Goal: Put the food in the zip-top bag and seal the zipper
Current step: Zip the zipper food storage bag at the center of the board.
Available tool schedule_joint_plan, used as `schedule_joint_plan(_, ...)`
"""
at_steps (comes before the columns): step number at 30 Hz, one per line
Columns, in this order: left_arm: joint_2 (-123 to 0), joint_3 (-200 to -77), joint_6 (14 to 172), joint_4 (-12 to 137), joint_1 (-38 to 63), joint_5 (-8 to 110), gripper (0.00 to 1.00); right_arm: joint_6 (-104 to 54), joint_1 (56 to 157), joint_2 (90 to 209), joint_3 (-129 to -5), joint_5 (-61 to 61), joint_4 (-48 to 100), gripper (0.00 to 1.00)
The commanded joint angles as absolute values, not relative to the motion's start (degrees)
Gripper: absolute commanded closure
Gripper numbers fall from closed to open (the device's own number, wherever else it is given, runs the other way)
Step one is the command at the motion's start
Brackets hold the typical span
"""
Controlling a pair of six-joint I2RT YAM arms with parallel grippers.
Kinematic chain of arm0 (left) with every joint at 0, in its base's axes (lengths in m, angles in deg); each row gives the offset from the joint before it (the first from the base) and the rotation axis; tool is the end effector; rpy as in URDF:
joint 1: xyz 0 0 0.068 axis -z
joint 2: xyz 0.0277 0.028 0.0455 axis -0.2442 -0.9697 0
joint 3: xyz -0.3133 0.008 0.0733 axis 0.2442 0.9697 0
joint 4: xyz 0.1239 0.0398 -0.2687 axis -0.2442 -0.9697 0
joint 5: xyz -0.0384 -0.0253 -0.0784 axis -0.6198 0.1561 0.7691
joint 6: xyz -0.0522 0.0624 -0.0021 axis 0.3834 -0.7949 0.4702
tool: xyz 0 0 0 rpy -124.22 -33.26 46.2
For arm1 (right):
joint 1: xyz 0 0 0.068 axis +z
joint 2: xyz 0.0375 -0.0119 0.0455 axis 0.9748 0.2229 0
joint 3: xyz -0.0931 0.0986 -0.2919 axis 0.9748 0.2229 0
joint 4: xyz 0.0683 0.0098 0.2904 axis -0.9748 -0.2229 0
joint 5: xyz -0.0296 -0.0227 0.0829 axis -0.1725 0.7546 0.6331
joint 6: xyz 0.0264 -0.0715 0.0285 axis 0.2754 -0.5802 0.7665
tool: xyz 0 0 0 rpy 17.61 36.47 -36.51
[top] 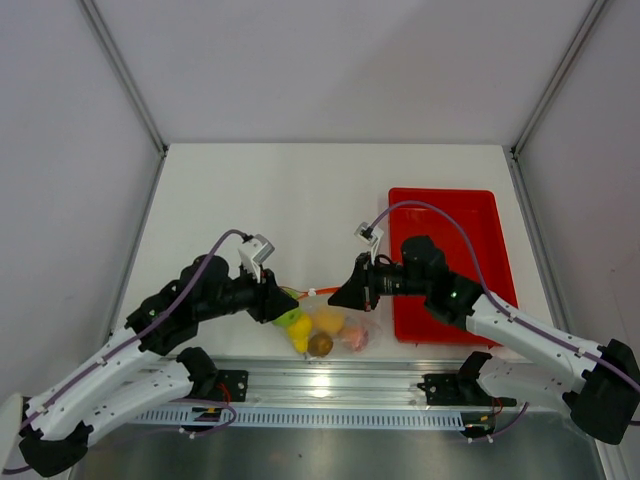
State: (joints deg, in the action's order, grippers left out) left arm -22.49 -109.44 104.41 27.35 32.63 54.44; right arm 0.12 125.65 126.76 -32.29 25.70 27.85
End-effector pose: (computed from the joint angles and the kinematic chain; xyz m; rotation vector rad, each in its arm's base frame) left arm 0.1048 -0.1325 0.3315 0.5711 2.0802 -0.9561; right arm 0.1513 0.2303 0.3172 -0.7534 1.9496 1.4650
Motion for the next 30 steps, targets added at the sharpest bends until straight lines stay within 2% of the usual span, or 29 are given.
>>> schedule_joint_plan(1, -23.44, -108.3, 102.48, 33.53, 32.45, 61.34, 0.66, 0.35, 125.9, 125.39, -32.43, 26.89, 30.9, 1.0)
schedule_joint_plan(9, -26.51, -107.15, 102.21, 33.54, 32.45, 60.12, 0.68, 0.0, 125.81, 124.77, -32.87, 27.95, 31.34, 1.0)
schedule_joint_plan(12, -28.18, -107.85, 102.39, 32.66, 32.45, 58.98, 0.77, 0.0, 125.72, 124.68, -33.31, 27.95, 31.25, 1.0)
schedule_joint_plan(13, -28.71, -108.21, 102.39, 31.26, 32.45, 57.93, 0.87, 0.0, 125.72, 124.68, -33.4, 27.86, 31.25, 1.0)
schedule_joint_plan(15, -30.12, -109.34, 102.39, 29.59, 32.36, 56.7, 0.98, 0.0, 125.64, 124.51, -33.48, 27.16, 31.08, 1.0)
schedule_joint_plan(16, -30.3, -109.79, 102.39, 27.84, 32.44, 55.99, 0.99, 0.08, 125.64, 124.42, -33.48, 26.72, 30.99, 1.0)
schedule_joint_plan(21, -27.23, -116.81, 99.76, 21.94, 32.44, 49.93, 0.99, -0.79, 125.46, 124.07, -32.43, 23.21, 29.85, 1.0)
schedule_joint_plan(22, -27.05, -121.26, 98.01, 21.24, 32.45, 50.1, 1.0, -1.14, 125.46, 124.24, -31.99, 22.51, 29.85, 1.0)
schedule_joint_plan(26, -29.06, -128.67, 95.97, 18.16, 32.45, 55.44, 0.99, -1.41, 125.63, 125.38, -31.29, 22.59, 32.03, 1.0)
schedule_joint_plan(30, -30.56, -125.02, 98.69, 21.56, 32.53, 61.69, 0.99, -0.8, 126.07, 126.7, -30.5, 23.2, 34.94, 1.0)
